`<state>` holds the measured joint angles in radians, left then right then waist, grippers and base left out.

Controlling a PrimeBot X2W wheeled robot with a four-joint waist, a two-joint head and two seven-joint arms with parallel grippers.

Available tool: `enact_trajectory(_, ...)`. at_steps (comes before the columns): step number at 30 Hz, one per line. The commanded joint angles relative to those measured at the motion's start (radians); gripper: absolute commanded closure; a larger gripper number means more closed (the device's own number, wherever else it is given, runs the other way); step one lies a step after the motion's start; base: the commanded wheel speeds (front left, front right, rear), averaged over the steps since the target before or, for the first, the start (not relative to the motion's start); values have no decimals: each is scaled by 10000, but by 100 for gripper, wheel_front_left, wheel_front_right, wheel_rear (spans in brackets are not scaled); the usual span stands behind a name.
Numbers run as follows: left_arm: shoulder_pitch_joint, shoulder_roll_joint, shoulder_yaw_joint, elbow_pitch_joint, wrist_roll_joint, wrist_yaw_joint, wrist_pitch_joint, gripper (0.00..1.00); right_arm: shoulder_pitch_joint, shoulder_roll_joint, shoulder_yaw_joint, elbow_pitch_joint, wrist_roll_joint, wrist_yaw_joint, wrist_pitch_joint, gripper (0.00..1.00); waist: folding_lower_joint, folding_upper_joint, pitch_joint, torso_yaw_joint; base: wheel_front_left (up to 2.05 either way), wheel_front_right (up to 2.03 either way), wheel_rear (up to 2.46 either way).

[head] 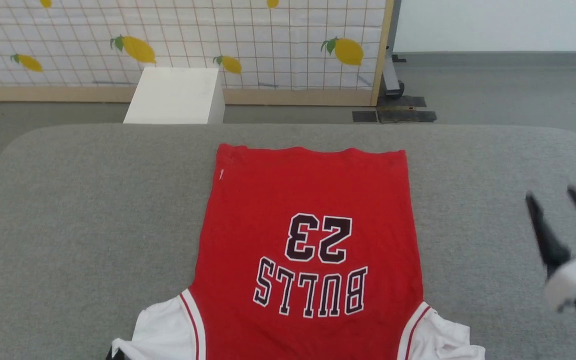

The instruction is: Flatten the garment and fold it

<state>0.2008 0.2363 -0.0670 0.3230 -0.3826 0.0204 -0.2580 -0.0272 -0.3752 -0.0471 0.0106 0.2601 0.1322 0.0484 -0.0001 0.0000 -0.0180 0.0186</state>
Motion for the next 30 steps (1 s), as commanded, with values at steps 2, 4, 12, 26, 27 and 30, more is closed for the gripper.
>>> enact_trajectory(2, -247, -62, -37, -153, 249, -68, -38, 100, -1268, -249, 106, 70, -73, -15, 321, 0, 1, 0, 362, 308, 0, 0, 0)
enact_trajectory(4, -356, -69, -74, -274, 358, -102, -38, 100, -2358, -412, 274, 381, 17, -15, 786, 0, 1, 0, 553, 457, 0, 0, 0)
enact_trajectory(12, -1134, -338, -183, -652, 702, -292, -38, 100, -6382, -1020, 1903, 2923, 1243, -15, 4125, 0, 1, 0, 1725, 1175, 0, 0, 0)
enact_trajectory(26, -2639, -1252, -455, -1117, 1374, -785, -38, 100, -10319, -2523, 4847, 5622, 3097, -15, 10052, 0, 1, 0, 4336, 2714, 0, 0, 0)
enact_trajectory(27, -2721, -1321, -488, -1143, 1390, -827, -38, 100, -10492, -2579, 4867, 5751, 3052, -15, 10179, 0, 1, 0, 4487, 2822, 0, 0, 0)
enact_trajectory(30, -2947, -1504, -610, -1163, 1464, -943, -38, 100, -10934, -2583, 4858, 6201, 2875, -15, 10362, 0, 1, 0, 4924, 3126, 0, 0, 0)
